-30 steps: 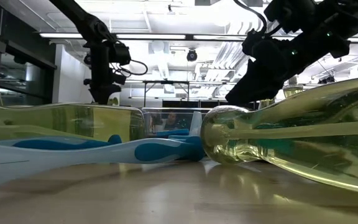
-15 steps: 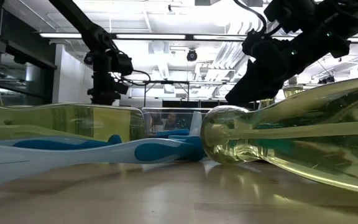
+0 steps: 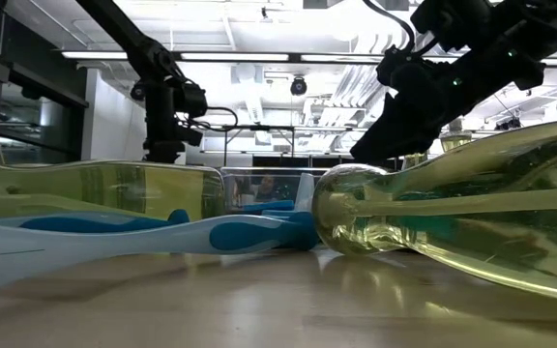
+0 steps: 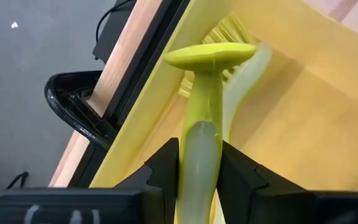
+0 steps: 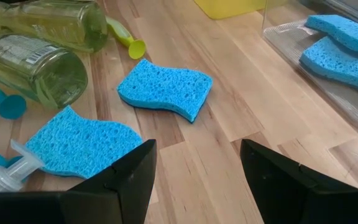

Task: Pick & Place Kitchen Sink Supplies
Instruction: Put the right yellow dish brush into the yellow bin, then put the yellow dish brush into the yellow bin

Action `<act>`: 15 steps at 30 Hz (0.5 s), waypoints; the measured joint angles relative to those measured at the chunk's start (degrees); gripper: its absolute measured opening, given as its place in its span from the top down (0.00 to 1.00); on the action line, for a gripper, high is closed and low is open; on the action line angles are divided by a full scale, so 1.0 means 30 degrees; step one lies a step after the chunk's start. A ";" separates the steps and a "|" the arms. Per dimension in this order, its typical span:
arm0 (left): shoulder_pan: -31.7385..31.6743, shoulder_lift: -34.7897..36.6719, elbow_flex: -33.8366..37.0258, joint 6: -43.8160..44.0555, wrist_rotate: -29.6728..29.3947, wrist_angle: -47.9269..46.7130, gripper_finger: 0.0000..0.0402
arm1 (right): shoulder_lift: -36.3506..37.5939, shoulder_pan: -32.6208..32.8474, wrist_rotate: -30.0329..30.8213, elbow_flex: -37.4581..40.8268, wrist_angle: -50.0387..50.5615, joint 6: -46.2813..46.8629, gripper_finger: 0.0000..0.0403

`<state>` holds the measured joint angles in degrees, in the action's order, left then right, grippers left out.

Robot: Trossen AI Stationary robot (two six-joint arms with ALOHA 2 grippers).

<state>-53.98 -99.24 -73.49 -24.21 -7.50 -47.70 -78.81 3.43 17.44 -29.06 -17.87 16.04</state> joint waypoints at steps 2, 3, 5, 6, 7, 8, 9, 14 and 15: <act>0.0000 0.0000 0.0000 -0.0009 0.0107 0.0000 0.77 | 0.0000 -0.0004 0.0002 0.0000 0.0000 -0.0003 0.44; 0.0000 0.0000 0.0000 -0.0043 0.0202 -0.0009 0.77 | 0.0000 -0.0004 0.0004 0.0000 0.0000 0.0001 0.44; 0.0000 0.0000 0.0000 -0.0080 0.0480 -0.0037 0.75 | 0.0000 -0.0004 0.0001 0.0000 0.0000 -0.0004 0.44; 0.0000 0.0000 0.0000 -0.0080 0.0674 -0.0069 0.75 | 0.0000 0.0001 -0.0004 0.0000 0.0000 -0.0004 0.44; 0.0000 0.0000 0.0000 -0.0085 0.0804 -0.0124 0.74 | 0.0000 0.0000 -0.0004 0.0000 0.0007 -0.0004 0.44; 0.0000 0.0000 0.0000 -0.0083 0.0832 -0.0170 0.73 | 0.0000 0.0000 -0.0004 0.0000 0.0005 -0.0004 0.44; 0.0000 0.0000 0.0000 -0.0080 0.0831 -0.0182 0.73 | 0.0000 -0.0004 -0.0004 0.0000 0.0007 -0.0004 0.44; 0.0000 0.0000 0.0000 -0.0080 0.0828 -0.0325 0.67 | 0.0000 0.0003 -0.0004 0.0000 0.0015 -0.0004 0.44; 0.0000 0.0000 0.0000 -0.0080 0.0828 -0.0342 0.66 | 0.0000 0.0003 -0.0004 0.0000 0.0015 -0.0004 0.44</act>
<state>-53.98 -99.24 -73.49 -24.45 -5.02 -48.73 -78.81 3.44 17.43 -29.06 -17.82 16.03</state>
